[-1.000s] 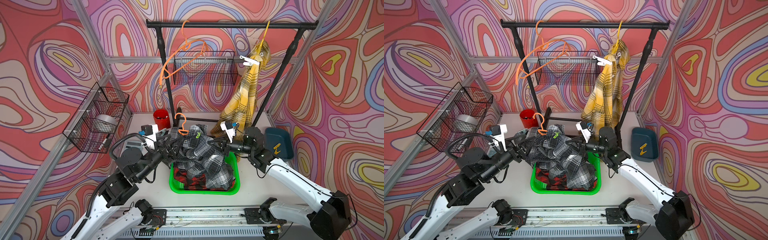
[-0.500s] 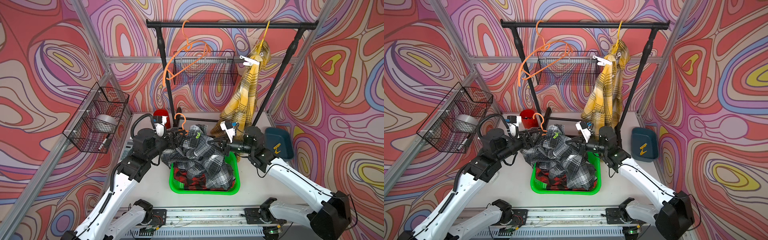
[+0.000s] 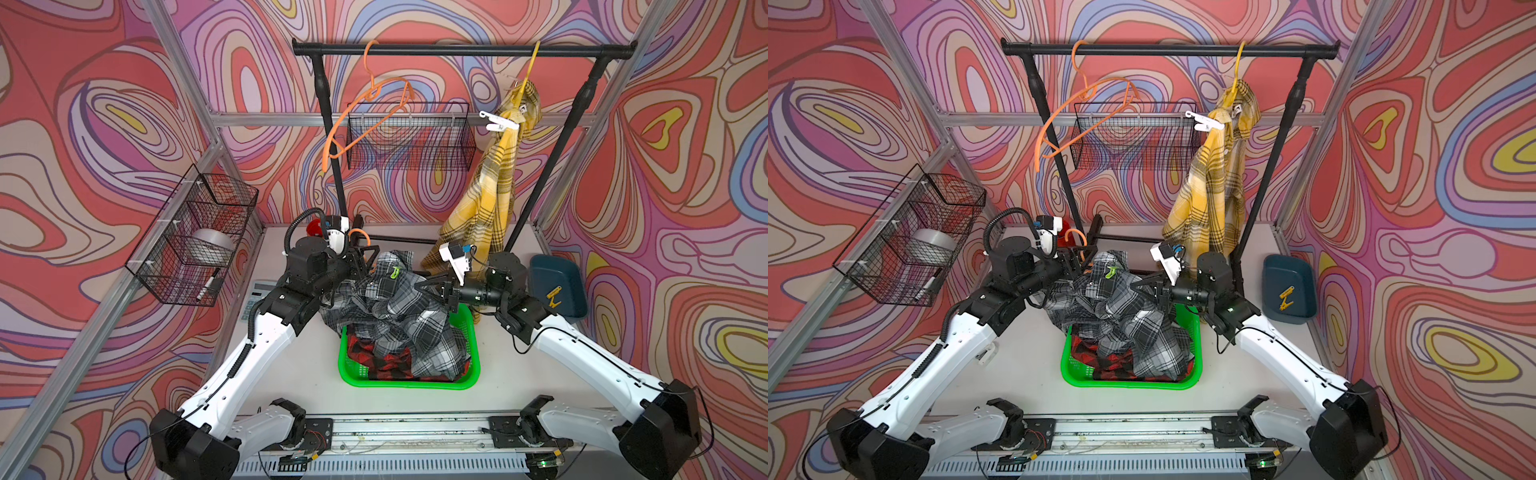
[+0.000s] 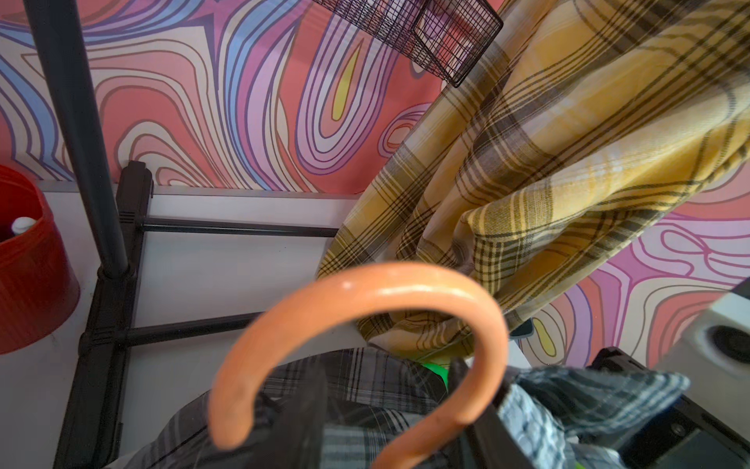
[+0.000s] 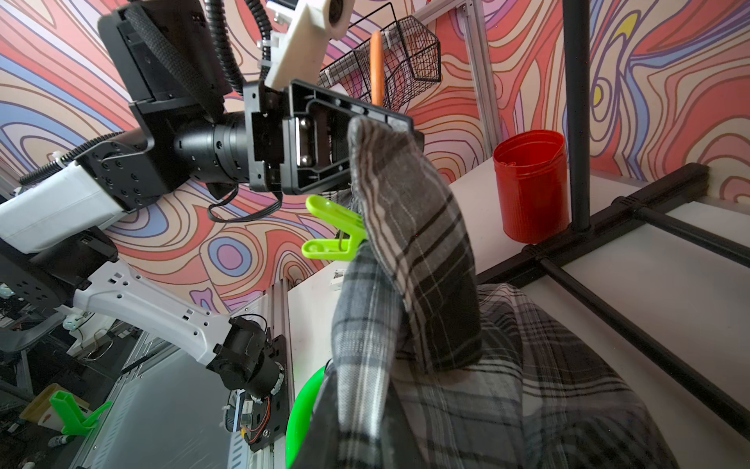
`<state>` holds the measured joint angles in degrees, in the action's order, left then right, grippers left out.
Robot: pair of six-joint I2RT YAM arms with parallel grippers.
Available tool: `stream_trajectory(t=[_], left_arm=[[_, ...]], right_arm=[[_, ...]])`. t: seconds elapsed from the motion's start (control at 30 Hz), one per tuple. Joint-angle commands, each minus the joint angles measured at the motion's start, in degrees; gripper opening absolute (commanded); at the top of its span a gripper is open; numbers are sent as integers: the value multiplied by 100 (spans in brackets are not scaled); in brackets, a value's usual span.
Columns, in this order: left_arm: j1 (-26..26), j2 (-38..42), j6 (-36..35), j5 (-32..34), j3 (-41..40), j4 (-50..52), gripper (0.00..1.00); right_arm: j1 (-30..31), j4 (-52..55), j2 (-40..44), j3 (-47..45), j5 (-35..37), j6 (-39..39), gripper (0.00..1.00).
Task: Remove the clothespins securing long-sleeve shirts to the hanger
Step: Place the long-sleeve shirt at the bin.
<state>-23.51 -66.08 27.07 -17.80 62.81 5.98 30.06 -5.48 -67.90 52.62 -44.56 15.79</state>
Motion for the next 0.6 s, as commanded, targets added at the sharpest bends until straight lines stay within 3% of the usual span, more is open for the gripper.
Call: stream_trajectory(t=[0.0,0.07,0.1,0.23,0.4,0.57], left_arm=[[38,-37,-205,-171,87,-374,13],[42,-14,-369,-218,22,-448,0],[47,9,-443,-248,-14,-490,0],[133,12,-651,-677,-193,-721,0],[497,-94,-598,-1493,-312,-955,0],[1031,-275,-206,-2481,-405,-1341,0]], right_arm=[[26,-45,-63,136,-99,-96,0],[26,155,-91,227,24,-199,0],[27,262,-84,278,103,-252,0],[27,939,11,623,493,-675,34],[26,1997,268,1117,878,-1415,64],[26,2537,389,1504,715,-2035,64]])
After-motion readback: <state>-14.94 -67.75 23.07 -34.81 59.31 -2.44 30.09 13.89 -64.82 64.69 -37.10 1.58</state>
